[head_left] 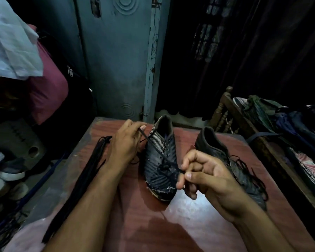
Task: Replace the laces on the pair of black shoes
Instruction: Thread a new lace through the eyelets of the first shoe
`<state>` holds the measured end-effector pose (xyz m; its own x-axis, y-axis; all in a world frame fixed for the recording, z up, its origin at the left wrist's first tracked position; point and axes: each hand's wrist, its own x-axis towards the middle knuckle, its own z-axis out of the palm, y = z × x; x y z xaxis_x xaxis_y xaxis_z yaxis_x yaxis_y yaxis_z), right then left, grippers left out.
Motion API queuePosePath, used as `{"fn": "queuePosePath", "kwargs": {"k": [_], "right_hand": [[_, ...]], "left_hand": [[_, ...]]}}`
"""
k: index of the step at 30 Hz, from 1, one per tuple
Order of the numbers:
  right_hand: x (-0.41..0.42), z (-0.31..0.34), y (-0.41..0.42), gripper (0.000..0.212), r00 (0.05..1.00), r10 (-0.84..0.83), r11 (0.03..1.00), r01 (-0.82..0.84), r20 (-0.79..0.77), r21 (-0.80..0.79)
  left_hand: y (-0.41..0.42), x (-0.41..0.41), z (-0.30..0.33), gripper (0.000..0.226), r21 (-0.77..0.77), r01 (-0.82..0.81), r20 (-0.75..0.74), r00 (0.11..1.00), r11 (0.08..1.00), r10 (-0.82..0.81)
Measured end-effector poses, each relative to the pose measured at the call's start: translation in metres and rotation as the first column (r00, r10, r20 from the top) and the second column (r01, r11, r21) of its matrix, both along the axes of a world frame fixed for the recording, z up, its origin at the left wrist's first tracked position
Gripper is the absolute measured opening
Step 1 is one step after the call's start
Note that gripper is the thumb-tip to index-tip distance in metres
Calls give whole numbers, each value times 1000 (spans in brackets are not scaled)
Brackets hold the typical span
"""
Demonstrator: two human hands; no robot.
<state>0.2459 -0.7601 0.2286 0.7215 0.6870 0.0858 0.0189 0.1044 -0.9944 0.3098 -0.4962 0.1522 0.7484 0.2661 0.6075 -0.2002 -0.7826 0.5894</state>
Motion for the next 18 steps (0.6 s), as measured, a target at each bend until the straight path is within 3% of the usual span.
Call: {"fn": "queuePosePath", "kwargs": {"k": [3, 8, 13, 15, 18], "right_hand": [[1, 0, -11, 11, 990, 86, 991, -73, -111, 108], [14, 14, -35, 17, 914, 346, 937, -326, -212, 127], [24, 28, -43, 8, 856, 485, 792, -517, -180, -325], [27, 27, -39, 8, 866, 488, 715, -469, -109, -519], [33, 18, -31, 10, 867, 489, 587, -242, 99, -773]], "left_hand": [[5, 2, -4, 18, -5, -35, 34, 999, 999, 36], [1, -1, -2, 14, -214, 27, 52, 999, 977, -16], [-5, -1, 0, 8, -280, 62, 73, 996, 958, -43], [-6, -1, 0, 8, -287, 64, 61, 997, 956, -49], [-13, -4, 5, 20, -308, 101, 35, 995, 946, -95]]}}
